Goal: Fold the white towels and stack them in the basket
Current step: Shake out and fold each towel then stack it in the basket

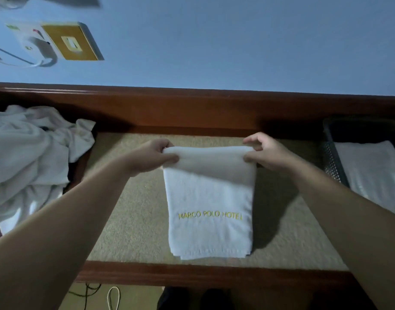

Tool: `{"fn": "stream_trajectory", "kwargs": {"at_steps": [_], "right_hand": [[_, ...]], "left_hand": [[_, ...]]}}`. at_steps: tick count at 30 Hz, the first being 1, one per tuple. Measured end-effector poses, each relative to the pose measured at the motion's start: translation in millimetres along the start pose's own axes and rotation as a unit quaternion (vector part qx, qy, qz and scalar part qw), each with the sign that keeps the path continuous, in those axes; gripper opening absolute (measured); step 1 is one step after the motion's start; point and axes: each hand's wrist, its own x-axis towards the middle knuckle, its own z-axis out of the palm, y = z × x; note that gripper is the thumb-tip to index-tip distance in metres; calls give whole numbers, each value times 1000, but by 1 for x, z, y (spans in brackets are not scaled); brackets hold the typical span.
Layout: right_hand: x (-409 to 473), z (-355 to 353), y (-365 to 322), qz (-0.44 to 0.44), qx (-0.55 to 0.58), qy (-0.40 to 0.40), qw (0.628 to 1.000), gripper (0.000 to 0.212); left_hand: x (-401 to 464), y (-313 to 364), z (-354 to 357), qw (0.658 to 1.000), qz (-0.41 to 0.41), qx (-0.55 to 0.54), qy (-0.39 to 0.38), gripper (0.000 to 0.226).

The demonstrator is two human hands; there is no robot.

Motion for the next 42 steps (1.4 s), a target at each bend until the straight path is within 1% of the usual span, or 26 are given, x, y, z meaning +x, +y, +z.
{"fn": "stream_trajectory", "kwargs": {"at_steps": [3,6,7,9,11,12,14,15,16,18,21,22,24,27,29,31,33,36,38,40,42], "right_hand": [[43,10,19,14,65,21,998,49],[79,22,39,36,143,46,988,58],[86,27,44,52,153,46,986,59],[97,43,60,97,139,23,985,59],[98,60,75,119,115,16,986,49],[97,69,83,118,112,30,986,47],[91,85,97,107,111,86,984,38],[85,94,103,101,103,113,983,36],[80,102,109,104,79,131,983,38],[63,115,115,124,48,147,980,42],[33,129,116,168,68,146,973,37],[24,132,117,189,68,138,970,38],[6,139,120,217,68,120,966,49],[-11,140,123,231,67,107,965,58],[-18,137,118,228,55,107,966,54],[-24,134,112,207,48,110,971,46],[-31,128,107,181,45,124,975,39],[-47,106,102,159,29,147,976,35],[-61,83,102,149,17,159,976,36],[-78,54,105,144,8,180,973,36],[-94,18,107,132,9,218,967,35]], "left_hand": [[42,-17,8,996,-21,-80,39,38],[82,-37,23,980,-58,-171,81,36],[92,-45,31,972,-82,-202,92,36],[105,-60,52,952,-138,-253,100,45],[107,-71,73,942,-158,-275,113,50],[106,-77,83,939,-154,-278,128,50],[96,-83,98,938,-160,-266,154,48],[89,-84,104,941,-172,-244,158,52],[81,-85,111,947,-187,-208,156,61],[59,-85,127,956,-218,-144,135,77],[25,-80,152,956,-254,-108,96,78],[16,-81,159,957,-259,-100,88,82],[-1,-79,169,957,-252,-106,95,82],[-23,-74,178,958,-210,-162,113,64],[-34,-68,185,959,-197,-162,126,54],[-42,-58,190,957,-190,-158,150,41],[-50,-44,191,959,-172,-151,169,34],[-61,-18,192,963,-138,-122,197,36],[-67,3,195,964,-118,-103,213,37],[-68,28,203,966,-85,-100,223,37],[-63,60,215,968,-45,-108,224,37]]}}
